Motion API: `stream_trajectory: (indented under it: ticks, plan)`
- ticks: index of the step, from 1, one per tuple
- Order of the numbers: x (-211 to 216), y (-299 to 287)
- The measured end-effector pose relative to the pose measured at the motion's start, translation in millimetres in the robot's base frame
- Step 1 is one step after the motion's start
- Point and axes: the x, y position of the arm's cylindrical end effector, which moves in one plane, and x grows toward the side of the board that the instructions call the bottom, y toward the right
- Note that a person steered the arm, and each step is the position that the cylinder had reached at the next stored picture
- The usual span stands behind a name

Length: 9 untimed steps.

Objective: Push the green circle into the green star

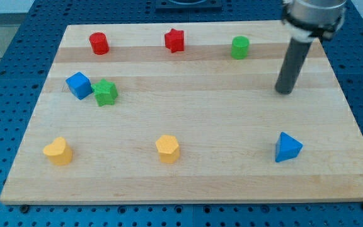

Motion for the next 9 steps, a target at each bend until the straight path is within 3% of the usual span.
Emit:
stream_trajectory:
  ticks: [1, 2, 3, 5, 9]
  plan:
    - [-75, 3]
    - [-121, -32]
    - [-107, -69]
    - [-15, -179]
    - [-34, -277]
